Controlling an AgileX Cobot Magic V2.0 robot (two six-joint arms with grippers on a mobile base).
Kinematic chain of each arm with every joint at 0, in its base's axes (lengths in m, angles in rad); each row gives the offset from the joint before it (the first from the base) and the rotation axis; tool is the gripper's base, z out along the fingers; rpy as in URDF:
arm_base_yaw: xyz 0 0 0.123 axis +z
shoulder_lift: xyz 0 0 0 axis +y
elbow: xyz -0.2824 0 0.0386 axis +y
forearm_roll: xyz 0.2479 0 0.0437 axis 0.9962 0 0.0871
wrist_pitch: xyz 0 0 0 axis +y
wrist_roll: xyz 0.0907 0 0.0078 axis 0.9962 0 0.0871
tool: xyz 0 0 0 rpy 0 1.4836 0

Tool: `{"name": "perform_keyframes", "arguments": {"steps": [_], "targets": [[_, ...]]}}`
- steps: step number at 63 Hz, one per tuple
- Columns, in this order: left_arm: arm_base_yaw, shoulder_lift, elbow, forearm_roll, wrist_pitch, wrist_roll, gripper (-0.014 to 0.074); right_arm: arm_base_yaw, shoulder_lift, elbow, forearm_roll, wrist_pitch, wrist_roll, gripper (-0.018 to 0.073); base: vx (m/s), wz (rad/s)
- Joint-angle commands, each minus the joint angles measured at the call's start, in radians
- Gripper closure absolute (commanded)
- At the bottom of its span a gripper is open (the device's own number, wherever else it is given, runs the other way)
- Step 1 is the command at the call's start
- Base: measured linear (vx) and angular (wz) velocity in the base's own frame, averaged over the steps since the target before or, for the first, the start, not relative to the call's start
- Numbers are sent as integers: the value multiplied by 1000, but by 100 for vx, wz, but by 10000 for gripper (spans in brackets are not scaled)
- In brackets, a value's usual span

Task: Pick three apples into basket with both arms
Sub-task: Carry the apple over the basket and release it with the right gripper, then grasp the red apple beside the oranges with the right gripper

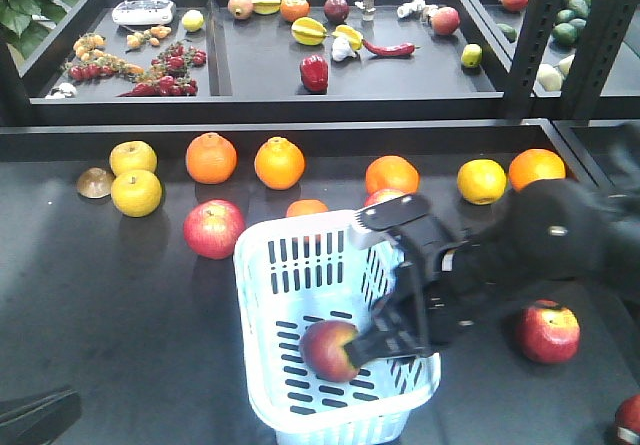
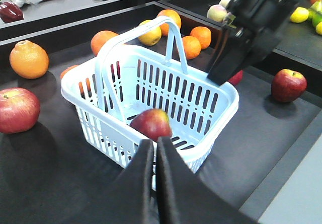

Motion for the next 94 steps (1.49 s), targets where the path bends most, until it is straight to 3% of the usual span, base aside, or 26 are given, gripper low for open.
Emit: {"name": "perform_keyframes", "arguments": {"steps": [1,11,16,21,27,32,36,47,51,57,63,94], "targets": [[-3,6,-27,-33,-45,-8,603,-2,-86,-30,-205,14,150,574,0,0],[-3,6,-27,-33,-45,-8,603,-2,-128,-30,-679,81,547,568,0,0],[-3,6,-27,-33,-45,-8,603,-33,-127,-30,-872,100,691,568,0,0],[-3,6,-27,-33,-45,-8,603,-102,-126,-30,-920,83,750,565,0,0],[-3,6,-27,-33,-45,-8,603,-217,-126,-30,-850,23,725,549,0,0],[-3,6,-27,-33,-45,-8,603,-343,-122,-30,-713,-28,627,514,0,0],[-3,6,-27,-33,-45,-8,603,-439,-106,-34,-545,-66,504,463,0,0],[-3,6,-27,-33,-45,-8,603,-672,12,-105,-106,14,78,190,0,0],[-3,6,-27,-33,-45,-8,603,-721,69,-139,-32,57,-18,49,0,0],[-3,6,-27,-33,-45,-8,603,-746,133,-187,-21,83,-33,-94,0,0],[-3,6,-27,-33,-45,-8,603,-746,187,-235,-33,86,-32,-170,0,0],[-3,6,-27,-33,-45,-8,603,-718,387,-371,-134,99,-2,-106,0,0]]}}
